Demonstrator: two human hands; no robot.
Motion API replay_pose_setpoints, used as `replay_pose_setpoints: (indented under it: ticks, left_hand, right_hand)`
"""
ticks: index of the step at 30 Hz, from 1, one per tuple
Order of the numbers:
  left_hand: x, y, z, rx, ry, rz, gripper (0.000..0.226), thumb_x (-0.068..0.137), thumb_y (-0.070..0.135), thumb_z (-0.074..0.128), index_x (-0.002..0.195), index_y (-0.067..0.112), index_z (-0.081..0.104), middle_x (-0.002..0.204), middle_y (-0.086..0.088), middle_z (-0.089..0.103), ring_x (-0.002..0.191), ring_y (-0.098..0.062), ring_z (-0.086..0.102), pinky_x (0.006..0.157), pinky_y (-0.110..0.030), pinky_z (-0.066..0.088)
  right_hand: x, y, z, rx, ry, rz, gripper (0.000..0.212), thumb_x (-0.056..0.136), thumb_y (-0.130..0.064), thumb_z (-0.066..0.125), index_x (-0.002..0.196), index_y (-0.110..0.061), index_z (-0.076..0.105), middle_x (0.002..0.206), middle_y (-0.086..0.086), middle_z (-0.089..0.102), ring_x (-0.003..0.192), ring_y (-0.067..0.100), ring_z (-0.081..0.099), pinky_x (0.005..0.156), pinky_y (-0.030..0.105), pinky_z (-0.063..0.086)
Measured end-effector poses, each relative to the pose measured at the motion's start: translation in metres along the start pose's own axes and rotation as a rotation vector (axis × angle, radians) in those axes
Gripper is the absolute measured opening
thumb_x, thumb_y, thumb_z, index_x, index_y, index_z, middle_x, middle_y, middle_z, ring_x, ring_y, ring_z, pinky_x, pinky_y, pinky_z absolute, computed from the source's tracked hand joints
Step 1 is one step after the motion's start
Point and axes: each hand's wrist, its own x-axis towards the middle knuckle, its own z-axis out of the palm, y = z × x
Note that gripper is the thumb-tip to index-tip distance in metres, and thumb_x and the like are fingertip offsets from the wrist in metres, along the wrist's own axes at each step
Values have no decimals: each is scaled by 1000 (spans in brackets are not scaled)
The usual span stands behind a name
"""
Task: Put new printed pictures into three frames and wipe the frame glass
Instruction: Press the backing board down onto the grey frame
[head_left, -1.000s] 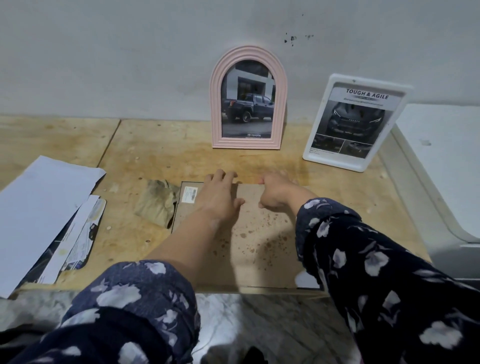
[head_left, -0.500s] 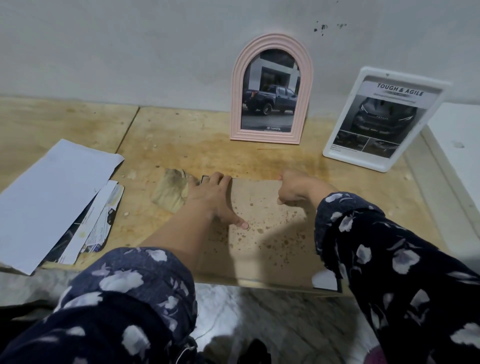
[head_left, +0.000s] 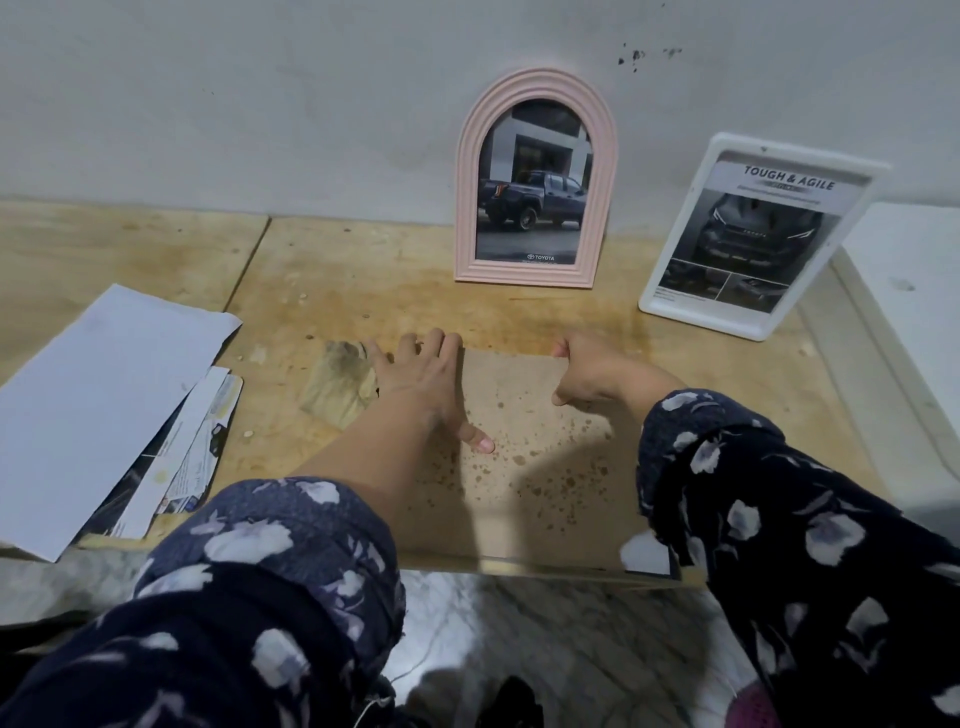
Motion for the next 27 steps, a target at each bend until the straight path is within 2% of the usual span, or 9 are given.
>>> replay_pose_setpoints:
  ticks: [2,6,9,11,13,17,21,23,27]
  left_hand:
    - [-3,1,1,30,45,-6,136,37,89,64,143,17,17,141,0,27,138,-29,21,108,-72,2]
    - [-11,2,-2,47,102,-7,133,39,89,64,140,15,19,136,-2,29,134,-29,23,108,-72,0]
    - [-17,1,-10,32,129,-14,134,38,89,65,140,15,18,137,-3,27,135,-30,23,108,-72,2]
    - [-25,2,-13,28,151,-15,132,39,88,65,139,15,20,137,-4,27,135,-30,23,109,-71,4]
    - [-32,3,-16,25,185,-12,130,40,87,65,137,14,20,136,-4,26,135,-31,22,110,-70,4]
    - [-44,0,-21,47,214,-5,133,42,90,62,141,15,14,143,-5,21,139,-32,16,111,-68,5]
    - [-52,-11,-26,-33,315,12,124,60,88,52,150,22,-1,158,-2,0,147,-29,-5,113,-66,0]
    - [-56,-15,-29,-136,333,-27,115,69,86,45,152,24,-6,160,1,-10,147,-28,-8,113,-65,2]
    - [-62,-7,-23,-374,229,-126,95,84,71,45,152,21,1,159,-5,-2,142,-37,21,111,-55,27]
  right_hand:
    - [-4,8,3,44,52,-32,48,69,-27,80,107,-33,49,132,3,51,131,30,39,112,57,23]
    - [-32,32,5,64,201,72,96,71,-47,75,147,-34,18,156,4,17,144,31,13,116,56,9]
    - [-51,46,-2,324,303,224,109,72,-47,76,151,-25,4,155,8,17,141,32,18,114,50,21]
    - [-55,57,1,544,355,288,98,73,-44,77,148,-18,18,151,9,29,139,33,26,113,48,28]
    - [-63,63,4,744,386,264,66,76,-41,73,129,-17,43,136,8,50,127,32,45,106,48,39]
    - [-80,69,9,1127,378,215,36,92,-33,57,121,-12,57,117,8,66,102,26,64,93,47,52]
    - [-80,89,8,1297,426,215,62,81,-48,57,134,-16,49,129,6,61,113,26,61,98,49,49]
    - [-77,107,5,1341,510,233,61,81,-49,55,133,-18,48,131,5,59,117,27,58,99,50,47]
    - [-113,126,-7,1494,651,367,38,93,-32,49,126,-13,53,120,9,63,105,29,61,93,49,51]
